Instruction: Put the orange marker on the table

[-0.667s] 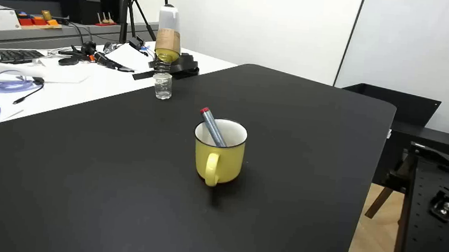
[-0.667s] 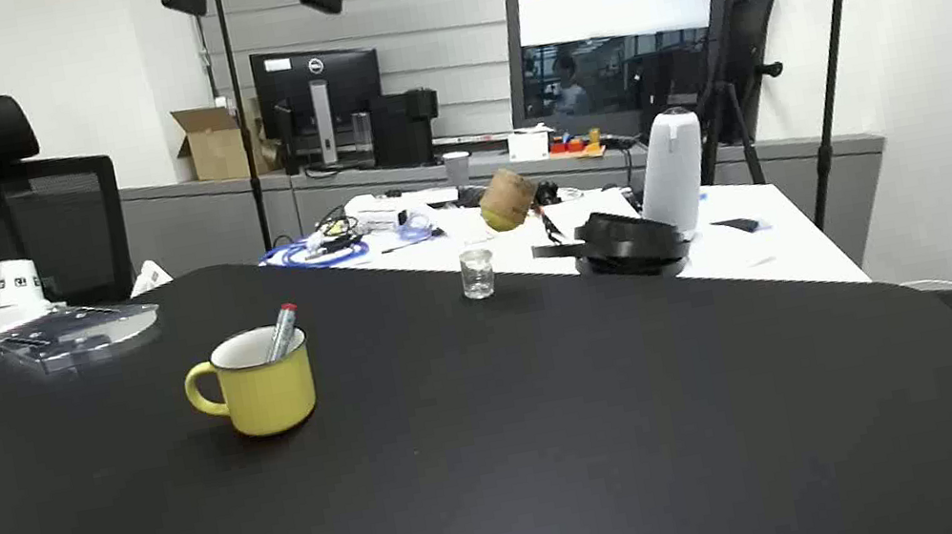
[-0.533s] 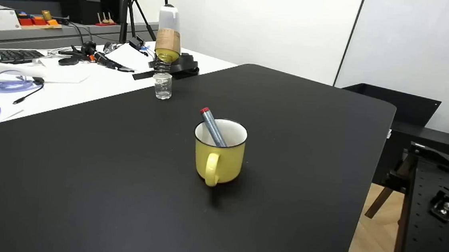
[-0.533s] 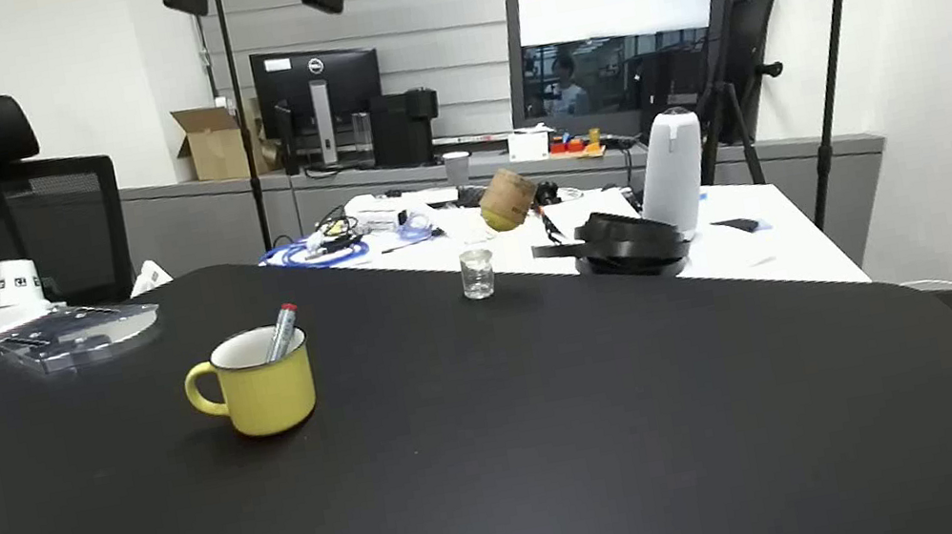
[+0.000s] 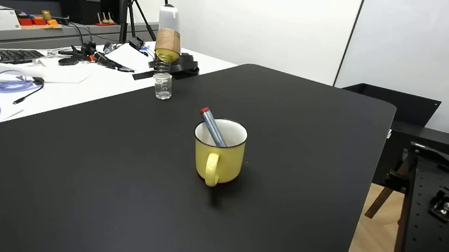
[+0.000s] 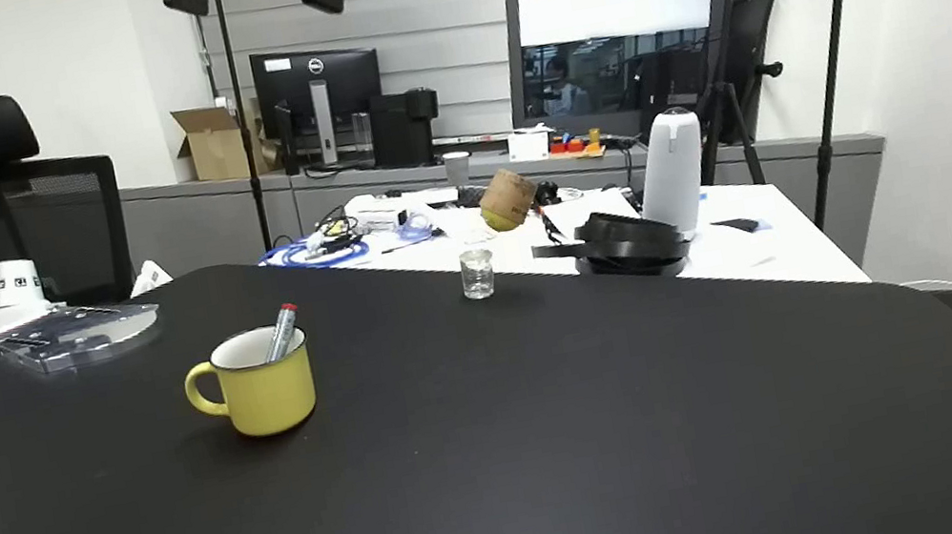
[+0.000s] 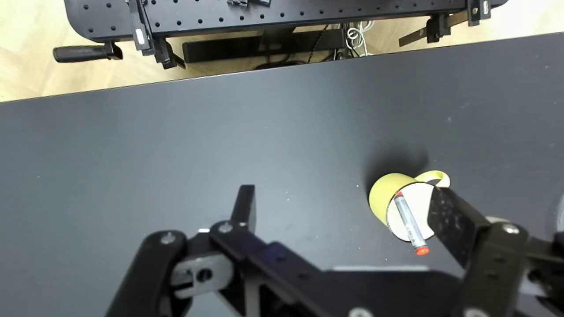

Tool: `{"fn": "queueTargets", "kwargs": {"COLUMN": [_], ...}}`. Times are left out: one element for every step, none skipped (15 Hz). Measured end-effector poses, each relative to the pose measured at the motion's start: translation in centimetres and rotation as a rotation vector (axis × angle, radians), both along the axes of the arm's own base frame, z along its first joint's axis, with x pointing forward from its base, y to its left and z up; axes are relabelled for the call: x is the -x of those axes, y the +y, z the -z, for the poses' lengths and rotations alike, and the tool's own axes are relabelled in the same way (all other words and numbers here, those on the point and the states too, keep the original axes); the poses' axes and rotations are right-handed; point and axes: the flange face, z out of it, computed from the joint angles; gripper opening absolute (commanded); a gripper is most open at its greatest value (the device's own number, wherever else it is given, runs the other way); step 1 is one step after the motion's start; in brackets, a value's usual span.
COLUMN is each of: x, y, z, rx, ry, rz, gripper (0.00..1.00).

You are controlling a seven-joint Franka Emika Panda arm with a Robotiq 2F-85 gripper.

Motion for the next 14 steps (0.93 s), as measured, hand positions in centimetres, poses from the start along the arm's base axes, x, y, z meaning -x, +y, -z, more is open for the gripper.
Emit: {"fn": "queueTargets", "kwargs": {"x": [0.0,0.0,0.0,0.0,0.0,0.0,-0.2,-0.5,-0.9,-1.3,-1.7,-2.2,-2.6,-3.0], "y": [0.0,0.0,0.0,0.0,0.0,0.1,0.3,0.8,1.3,2.1,3.0,4.1,5.2,6.5], "z": [0.0,0.0,0.0,0.0,0.0,0.1,0.2,0.5,1.0,1.6,2.3,3.2,4.2,5.3], "rx": [0.0,0.0,0.0,0.0,0.0,0.001,0.007,0.016,0.027,0.038,0.049,0.059,0.067,0.071], "ry": [0.0,0.0,0.0,0.0,0.001,0.001,-0.005,-0.017,-0.029,-0.039,-0.048,-0.06,-0.072,-0.086], "rz": [0.0,0.0,0.0,0.0,0.0,-0.003,-0.008,-0.017,-0.029,-0.045,-0.064,-0.087,-0.109,-0.131], "gripper": [1.0,1.0,1.0,1.0,1.0,1.0,1.0,1.0,1.0,1.0,1.0,1.0,1.0,1.0]}}
